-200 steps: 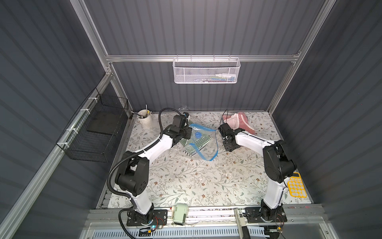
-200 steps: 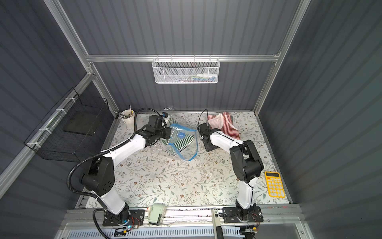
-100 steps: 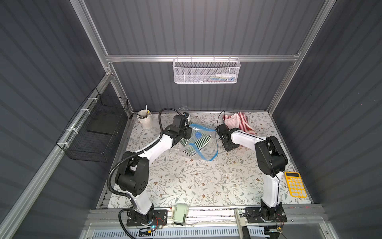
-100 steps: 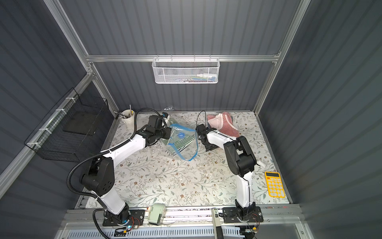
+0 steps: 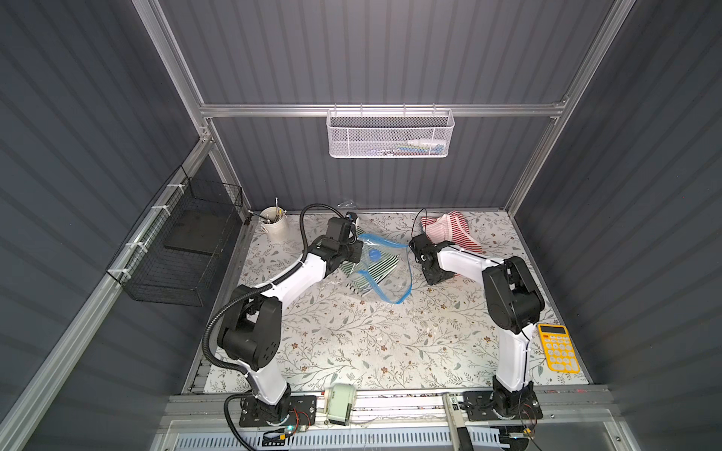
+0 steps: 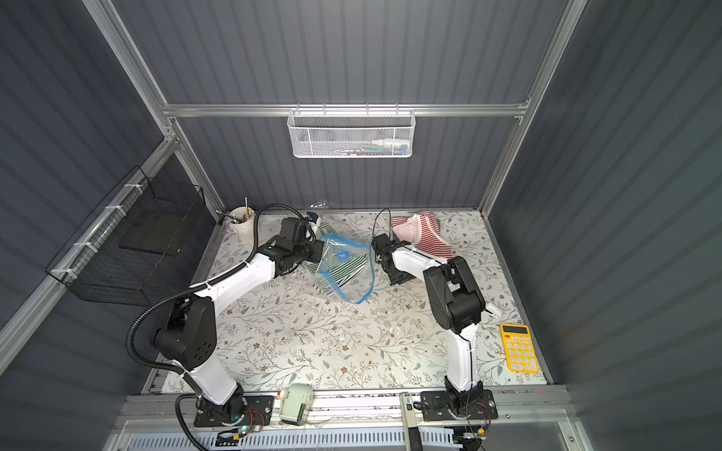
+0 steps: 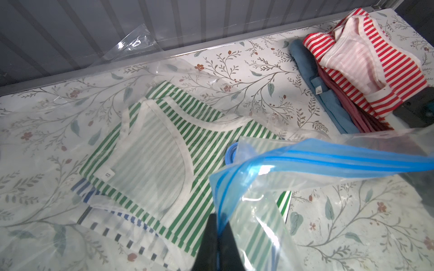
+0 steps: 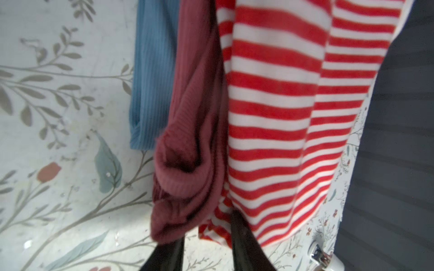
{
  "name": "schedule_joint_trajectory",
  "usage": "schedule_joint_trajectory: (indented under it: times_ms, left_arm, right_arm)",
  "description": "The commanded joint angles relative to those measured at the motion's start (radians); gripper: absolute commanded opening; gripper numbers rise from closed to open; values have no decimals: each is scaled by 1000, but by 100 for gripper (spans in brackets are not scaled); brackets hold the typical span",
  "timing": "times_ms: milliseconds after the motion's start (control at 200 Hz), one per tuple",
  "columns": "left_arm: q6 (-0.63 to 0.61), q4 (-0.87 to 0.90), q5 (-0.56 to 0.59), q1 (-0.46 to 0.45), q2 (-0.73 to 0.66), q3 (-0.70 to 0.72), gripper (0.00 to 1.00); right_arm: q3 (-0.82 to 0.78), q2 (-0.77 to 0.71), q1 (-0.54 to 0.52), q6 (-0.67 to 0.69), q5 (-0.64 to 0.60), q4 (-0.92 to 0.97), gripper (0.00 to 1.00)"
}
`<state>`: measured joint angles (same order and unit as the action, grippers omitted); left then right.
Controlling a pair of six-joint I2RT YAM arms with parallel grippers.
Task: Take the tank top out of the vacuum bag
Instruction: Adjust the tank top at the center of the board.
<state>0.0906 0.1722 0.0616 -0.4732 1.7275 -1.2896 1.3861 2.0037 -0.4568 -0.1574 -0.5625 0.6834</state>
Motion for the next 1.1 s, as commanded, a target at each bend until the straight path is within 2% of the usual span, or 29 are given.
schedule_joint_trajectory:
  times_ms: [0,435,740,855,950,1095]
  left_arm:
    - [0,30,-9,1,-4,-23,0]
    - [0,31,-11,1,6,-27,0]
    - [0,33,-11,0,7,-29,0]
    - [0,33,-11,1,8,-30,0]
    - [0,33,-12,1,10,-30,0]
    - [0,33,-11,1,10,-29,0]
  right_arm:
    - [-33,-62,7,-17,44,-6,36]
    - [-26,-40,21,-6,61,-2,27]
    - [-27,-13,27,-7,48,-2,26]
    - [-24,-2,34,-8,45,2,23]
    - [-29,-3,37,-11,45,-3,16]
    - [-29,-8,41,-7,38,-5,16]
